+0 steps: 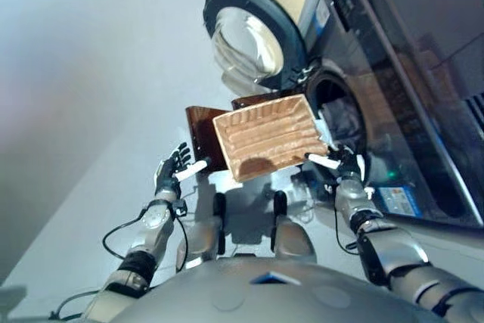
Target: Pick up the clothes and place them into the washing machine
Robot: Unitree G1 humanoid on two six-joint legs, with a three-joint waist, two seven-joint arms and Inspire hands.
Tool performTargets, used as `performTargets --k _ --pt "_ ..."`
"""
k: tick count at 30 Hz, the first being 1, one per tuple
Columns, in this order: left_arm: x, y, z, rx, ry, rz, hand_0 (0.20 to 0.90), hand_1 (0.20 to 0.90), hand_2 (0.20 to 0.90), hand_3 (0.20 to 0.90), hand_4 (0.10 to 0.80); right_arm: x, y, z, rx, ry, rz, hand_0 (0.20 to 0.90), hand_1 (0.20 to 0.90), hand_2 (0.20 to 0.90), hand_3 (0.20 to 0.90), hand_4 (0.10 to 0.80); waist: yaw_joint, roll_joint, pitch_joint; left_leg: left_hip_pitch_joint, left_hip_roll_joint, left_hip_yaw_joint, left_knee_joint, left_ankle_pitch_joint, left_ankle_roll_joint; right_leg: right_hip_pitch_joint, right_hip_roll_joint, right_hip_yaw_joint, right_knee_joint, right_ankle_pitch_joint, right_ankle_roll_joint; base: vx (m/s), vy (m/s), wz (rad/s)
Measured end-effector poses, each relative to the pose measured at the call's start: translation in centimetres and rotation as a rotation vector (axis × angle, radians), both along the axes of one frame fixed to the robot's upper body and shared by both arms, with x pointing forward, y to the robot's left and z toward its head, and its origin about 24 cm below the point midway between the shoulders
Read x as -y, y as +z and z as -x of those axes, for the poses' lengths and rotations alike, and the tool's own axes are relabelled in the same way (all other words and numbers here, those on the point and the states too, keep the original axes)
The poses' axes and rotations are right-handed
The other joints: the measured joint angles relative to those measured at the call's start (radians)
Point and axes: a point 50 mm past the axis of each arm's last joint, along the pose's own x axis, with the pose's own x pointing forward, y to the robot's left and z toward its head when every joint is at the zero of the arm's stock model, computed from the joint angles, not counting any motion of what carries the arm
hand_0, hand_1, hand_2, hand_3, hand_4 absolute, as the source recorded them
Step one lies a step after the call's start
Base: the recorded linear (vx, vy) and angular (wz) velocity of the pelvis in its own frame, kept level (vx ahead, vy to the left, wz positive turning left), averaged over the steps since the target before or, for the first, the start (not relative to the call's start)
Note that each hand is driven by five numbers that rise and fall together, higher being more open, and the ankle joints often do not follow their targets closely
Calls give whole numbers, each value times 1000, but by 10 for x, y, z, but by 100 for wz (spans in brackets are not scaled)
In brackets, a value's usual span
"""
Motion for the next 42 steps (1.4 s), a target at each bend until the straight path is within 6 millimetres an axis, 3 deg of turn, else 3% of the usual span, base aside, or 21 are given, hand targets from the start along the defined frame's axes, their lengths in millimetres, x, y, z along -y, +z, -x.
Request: performTargets --k 3,14,31,37,42 --pt "-2 4 -6 21 -6 -7 900 900 900 900 800 -2 8 -11 30 21 24 900 900 900 900 800 -4 -1 35 -23 -3 -1 0 6 0 -23 -5 0 0 6 5 -21 15 1" --pt "1 15 -23 76 -11 2 900 900 900 900 800 3 15 -17 77 -23 -1 900 900 900 900 800 -5 3 78 -33 -9 0 0 6 2 -33 -7 1 0 7 6 3 -1 0" --pt "1 15 -23 76 -6 0 900 900 900 900 800 -2 22 -23 170 -45 -56 900 900 900 900 800 -12 2 95 -23 -10 0 0 5 4 -21 -7 0 0 6 6 12 -1 1" --pt "1 16 -25 81 -5 -2 900 900 900 900 800 -7 17 -17 173 -36 -73 900 900 900 900 800 -11 -13 100 31 -8 2 0 -2 2 34 -5 1 0 2 7 52 -16 -1" --pt "-4 15 -23 76 9 -14 900 900 900 900 800 -19 11 -4 202 5 -125 900 900 900 900 800 -26 -56 77 53 -4 9 -1 -8 0 52 -5 5 0 -8 10 32 -5 -4"
